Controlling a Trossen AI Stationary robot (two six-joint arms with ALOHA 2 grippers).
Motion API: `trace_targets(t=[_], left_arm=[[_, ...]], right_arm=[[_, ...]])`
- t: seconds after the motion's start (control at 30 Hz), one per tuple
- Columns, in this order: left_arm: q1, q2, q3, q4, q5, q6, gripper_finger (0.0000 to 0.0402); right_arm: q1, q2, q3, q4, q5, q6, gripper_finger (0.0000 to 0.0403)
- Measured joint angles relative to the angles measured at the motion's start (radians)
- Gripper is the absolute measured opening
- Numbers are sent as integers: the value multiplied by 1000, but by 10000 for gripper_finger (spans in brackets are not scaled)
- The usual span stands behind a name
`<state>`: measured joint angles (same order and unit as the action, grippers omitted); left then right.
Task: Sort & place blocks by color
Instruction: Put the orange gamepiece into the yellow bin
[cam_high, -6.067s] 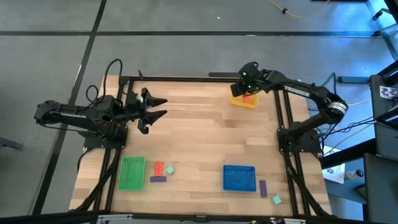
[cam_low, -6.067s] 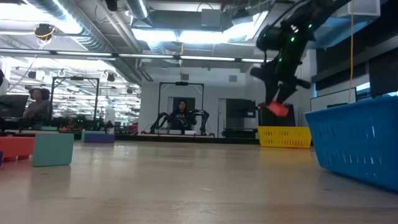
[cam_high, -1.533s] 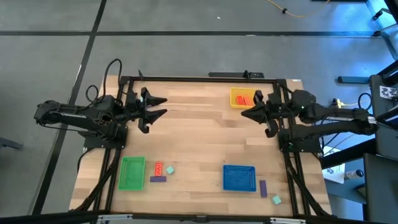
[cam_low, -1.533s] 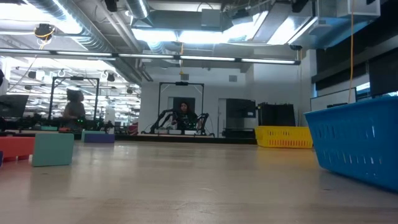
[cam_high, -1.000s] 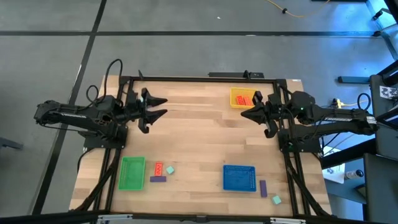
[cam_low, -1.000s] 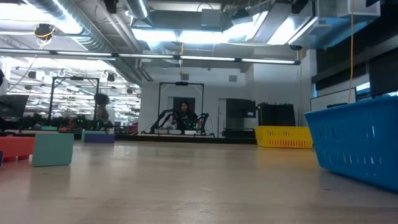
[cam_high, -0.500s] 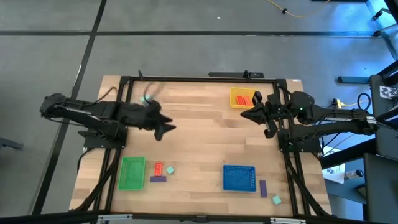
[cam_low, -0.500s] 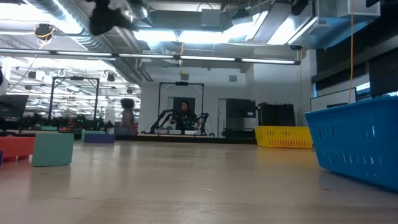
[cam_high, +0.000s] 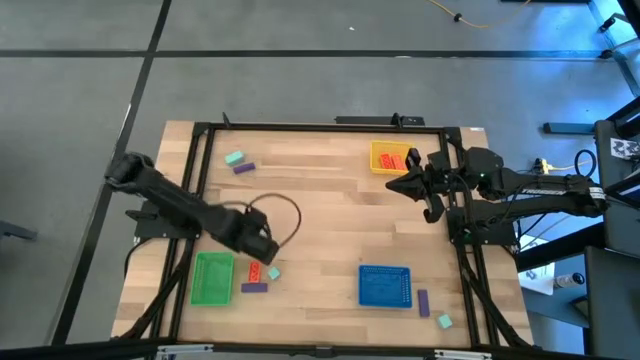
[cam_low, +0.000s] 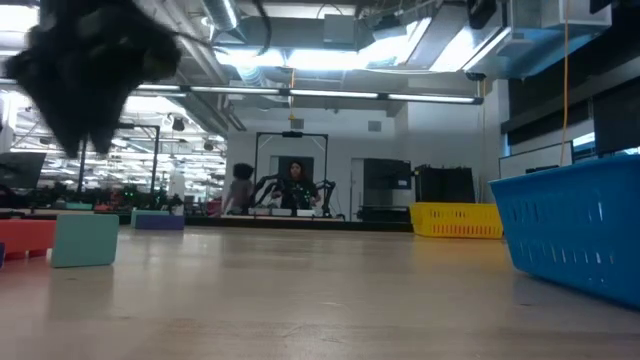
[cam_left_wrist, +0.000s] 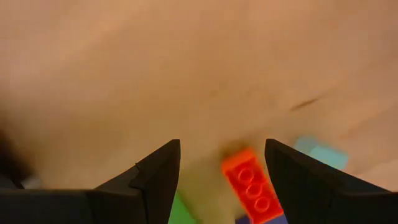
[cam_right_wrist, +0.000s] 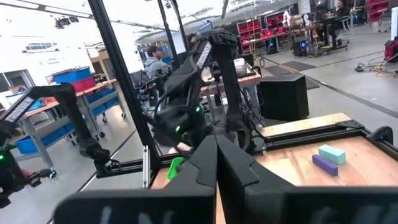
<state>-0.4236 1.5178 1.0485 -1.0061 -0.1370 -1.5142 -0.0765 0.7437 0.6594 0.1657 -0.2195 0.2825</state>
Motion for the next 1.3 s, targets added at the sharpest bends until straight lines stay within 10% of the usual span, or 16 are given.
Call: trace_targets(t=[1.3], left_arm=[[-100, 205, 0, 146, 64, -347, 227]], right_arm=[[0, 0, 0, -37, -1, 0, 0]])
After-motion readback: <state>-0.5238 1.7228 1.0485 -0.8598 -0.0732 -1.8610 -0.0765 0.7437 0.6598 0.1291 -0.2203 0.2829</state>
